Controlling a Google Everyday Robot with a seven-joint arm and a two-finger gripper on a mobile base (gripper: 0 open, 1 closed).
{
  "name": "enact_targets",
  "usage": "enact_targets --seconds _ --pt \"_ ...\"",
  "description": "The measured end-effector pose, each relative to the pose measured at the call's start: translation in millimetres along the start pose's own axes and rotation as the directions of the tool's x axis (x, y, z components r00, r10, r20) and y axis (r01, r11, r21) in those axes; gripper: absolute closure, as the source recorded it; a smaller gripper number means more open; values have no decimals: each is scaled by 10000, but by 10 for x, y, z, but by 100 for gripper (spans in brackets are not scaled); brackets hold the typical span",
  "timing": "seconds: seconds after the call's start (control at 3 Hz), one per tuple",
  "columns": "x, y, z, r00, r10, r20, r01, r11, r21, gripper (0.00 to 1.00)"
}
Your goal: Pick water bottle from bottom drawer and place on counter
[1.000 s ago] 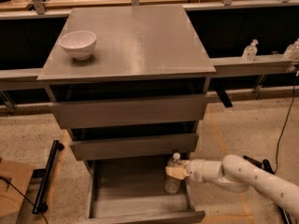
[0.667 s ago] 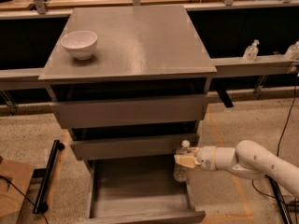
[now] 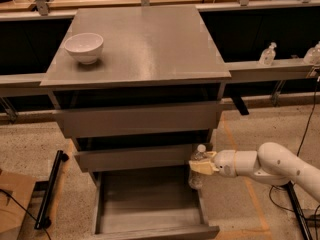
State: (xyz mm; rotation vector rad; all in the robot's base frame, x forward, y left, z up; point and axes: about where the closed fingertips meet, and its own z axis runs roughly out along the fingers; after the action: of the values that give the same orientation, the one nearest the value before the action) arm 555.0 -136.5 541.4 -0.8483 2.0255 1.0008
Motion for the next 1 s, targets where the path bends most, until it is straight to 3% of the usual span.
enact_targets --seconds 0.33,0.67,1.0 --pt "-442 230 -343 9934 -1109 -306 1120 9930 375 100" --pt "-1129 568 -743 9649 -2525 -718 2581 9625 838 100" --pt "-1912 1028 -1001 9140 -3929 -1017 4028 9085 1108 100"
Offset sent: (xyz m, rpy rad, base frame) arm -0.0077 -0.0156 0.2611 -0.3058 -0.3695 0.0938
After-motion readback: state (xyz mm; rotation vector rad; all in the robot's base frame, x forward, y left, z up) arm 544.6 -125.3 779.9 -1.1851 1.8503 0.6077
